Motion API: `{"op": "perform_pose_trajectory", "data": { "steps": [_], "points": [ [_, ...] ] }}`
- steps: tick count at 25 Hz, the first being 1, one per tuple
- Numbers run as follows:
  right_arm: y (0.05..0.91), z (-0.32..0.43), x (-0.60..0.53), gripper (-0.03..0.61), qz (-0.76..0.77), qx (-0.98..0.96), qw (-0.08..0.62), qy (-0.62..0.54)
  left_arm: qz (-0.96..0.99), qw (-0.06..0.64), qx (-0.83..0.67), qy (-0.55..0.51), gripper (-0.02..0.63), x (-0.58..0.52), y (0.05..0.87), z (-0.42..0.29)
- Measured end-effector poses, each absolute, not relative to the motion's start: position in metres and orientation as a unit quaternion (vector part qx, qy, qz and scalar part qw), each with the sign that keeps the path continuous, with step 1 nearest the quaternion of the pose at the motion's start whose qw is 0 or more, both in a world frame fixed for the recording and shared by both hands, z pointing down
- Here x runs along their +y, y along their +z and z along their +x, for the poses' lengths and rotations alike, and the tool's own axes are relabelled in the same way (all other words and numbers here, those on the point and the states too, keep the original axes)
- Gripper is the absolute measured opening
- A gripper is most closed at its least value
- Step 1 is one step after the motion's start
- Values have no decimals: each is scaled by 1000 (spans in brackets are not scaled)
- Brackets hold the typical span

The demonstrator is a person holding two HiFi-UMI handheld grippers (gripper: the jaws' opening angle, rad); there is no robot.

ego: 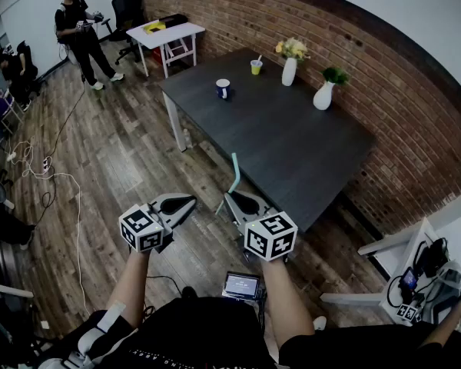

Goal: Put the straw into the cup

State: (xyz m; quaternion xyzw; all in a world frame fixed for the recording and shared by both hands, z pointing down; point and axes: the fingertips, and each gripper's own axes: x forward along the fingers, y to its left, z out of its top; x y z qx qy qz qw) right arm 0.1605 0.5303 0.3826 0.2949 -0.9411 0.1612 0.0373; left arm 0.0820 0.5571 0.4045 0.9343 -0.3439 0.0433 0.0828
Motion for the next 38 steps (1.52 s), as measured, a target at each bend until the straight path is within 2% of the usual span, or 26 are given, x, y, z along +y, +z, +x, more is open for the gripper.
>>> {"op": "perform_pose_trajectory", "data": {
  "steps": [4,17,38],
  "points": [
    [391,154,536,11,288,-945,66,143,933,85,-346,53,3,556,409,82],
    [388,156,537,12,286,-947,80,126,928,95,-360,27,3,557,405,77],
    [390,195,528,12,293,-943,67,141,926,94,-362,42,3,556,417,105]
  ]
}}
